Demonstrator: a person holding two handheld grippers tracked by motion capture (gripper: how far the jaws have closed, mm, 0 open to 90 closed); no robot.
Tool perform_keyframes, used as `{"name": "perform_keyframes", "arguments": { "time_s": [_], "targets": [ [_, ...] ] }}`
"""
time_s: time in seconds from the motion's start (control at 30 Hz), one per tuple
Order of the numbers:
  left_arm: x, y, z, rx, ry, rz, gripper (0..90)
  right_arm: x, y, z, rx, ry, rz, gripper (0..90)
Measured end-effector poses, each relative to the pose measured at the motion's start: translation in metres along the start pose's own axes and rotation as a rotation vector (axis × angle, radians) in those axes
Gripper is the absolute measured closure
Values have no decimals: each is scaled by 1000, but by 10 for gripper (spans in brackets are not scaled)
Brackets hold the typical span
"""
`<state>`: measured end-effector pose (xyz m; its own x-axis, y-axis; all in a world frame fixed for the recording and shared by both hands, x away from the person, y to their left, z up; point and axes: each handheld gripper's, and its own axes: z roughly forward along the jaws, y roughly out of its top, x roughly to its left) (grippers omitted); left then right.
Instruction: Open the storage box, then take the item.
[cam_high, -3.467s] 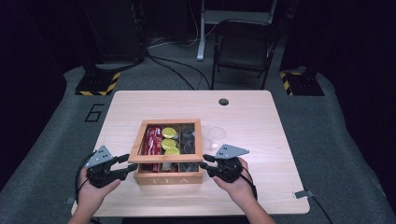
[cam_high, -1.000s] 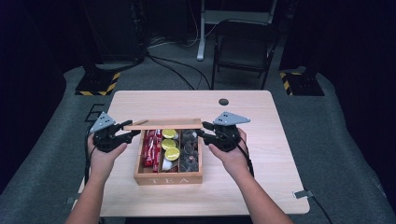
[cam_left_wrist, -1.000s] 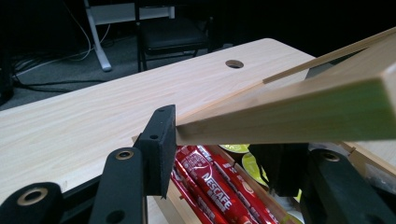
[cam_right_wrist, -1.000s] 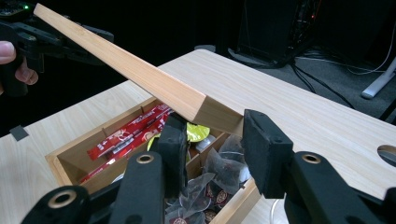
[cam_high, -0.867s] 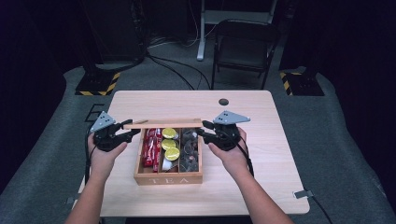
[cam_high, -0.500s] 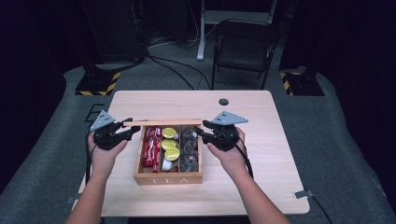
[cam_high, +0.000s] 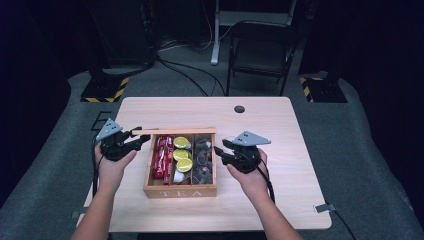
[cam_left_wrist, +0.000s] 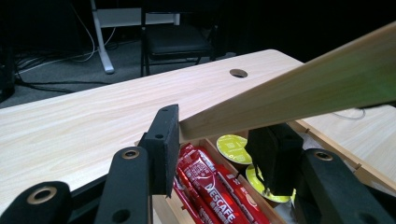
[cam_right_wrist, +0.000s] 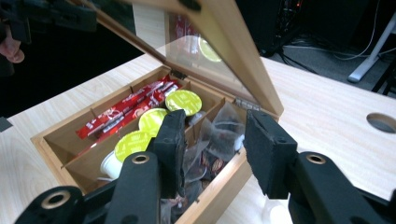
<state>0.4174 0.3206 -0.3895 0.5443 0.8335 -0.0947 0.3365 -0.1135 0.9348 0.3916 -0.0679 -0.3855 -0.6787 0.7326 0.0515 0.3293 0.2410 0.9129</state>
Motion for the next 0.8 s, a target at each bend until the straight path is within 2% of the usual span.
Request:
{"name": "perform_keyframes", "arguments": {
  "time_s": [0.3, 0.57, 0.8],
  "targets": [
    [0, 0, 0, 1, 1, -4, 541, 5, -16, 3, 28, -3, 9, 581],
    [0, -1, 0, 4, -2, -7, 539, 12, -25, 12, 53, -2, -25, 579],
    [-1, -1, 0, 8, 0, 1, 539, 14, -30, 16, 69, 7, -22, 579]
  ]
}}
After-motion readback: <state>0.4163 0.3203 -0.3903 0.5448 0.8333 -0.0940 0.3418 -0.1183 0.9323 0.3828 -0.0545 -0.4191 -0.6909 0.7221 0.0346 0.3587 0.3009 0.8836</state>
